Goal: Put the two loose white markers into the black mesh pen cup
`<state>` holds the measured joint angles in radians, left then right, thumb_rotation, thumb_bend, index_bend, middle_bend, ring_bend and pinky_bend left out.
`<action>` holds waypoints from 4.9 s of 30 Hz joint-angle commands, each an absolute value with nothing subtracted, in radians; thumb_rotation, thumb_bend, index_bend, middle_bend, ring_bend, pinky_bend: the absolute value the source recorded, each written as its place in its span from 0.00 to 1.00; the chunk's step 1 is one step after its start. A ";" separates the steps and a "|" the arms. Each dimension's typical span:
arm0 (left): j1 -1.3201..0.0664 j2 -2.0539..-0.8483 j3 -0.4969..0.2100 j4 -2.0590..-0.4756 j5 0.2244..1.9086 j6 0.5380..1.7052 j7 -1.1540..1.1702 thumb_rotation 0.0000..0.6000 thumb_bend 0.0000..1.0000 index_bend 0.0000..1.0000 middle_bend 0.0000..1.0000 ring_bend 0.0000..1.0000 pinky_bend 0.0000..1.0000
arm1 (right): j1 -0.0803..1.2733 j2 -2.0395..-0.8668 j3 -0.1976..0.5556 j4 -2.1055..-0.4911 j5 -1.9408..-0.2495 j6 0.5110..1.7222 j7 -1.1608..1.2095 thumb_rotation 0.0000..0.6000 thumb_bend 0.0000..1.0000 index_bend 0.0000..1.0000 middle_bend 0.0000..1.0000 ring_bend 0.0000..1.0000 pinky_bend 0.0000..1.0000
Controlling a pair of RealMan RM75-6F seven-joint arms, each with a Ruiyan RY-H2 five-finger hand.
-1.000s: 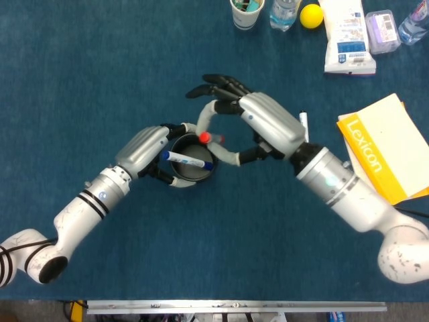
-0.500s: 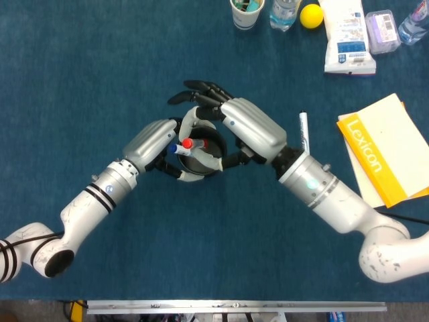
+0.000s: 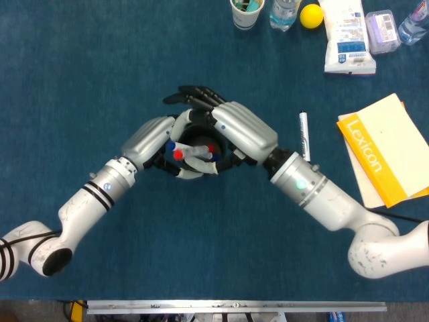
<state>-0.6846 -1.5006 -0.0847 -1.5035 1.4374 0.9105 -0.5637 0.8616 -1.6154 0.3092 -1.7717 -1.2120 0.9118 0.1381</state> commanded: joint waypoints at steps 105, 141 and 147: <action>-0.620 -1.434 -0.010 -1.490 1.521 1.003 -0.545 1.00 0.14 0.25 0.41 0.32 0.23 | 0.705 -1.654 -0.113 -0.970 -1.745 1.018 -0.052 1.00 0.27 0.53 0.24 0.06 0.10; -0.638 -1.434 -0.028 -1.489 1.500 0.978 -0.555 1.00 0.14 0.24 0.41 0.31 0.23 | 0.718 -1.466 0.150 -1.560 -1.485 1.068 0.277 1.00 0.28 0.61 0.28 0.07 0.10; -0.652 -1.440 -0.037 -1.496 1.490 0.960 -0.539 1.00 0.14 0.24 0.41 0.31 0.23 | 0.747 -1.464 0.201 -1.670 -1.427 1.018 0.369 1.00 0.28 0.62 0.28 0.07 0.10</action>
<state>-0.6502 -1.4398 -0.0358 -1.4954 1.4917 0.9612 -0.5404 0.7354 -1.4681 0.1859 -1.6452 -1.4482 1.0375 0.3465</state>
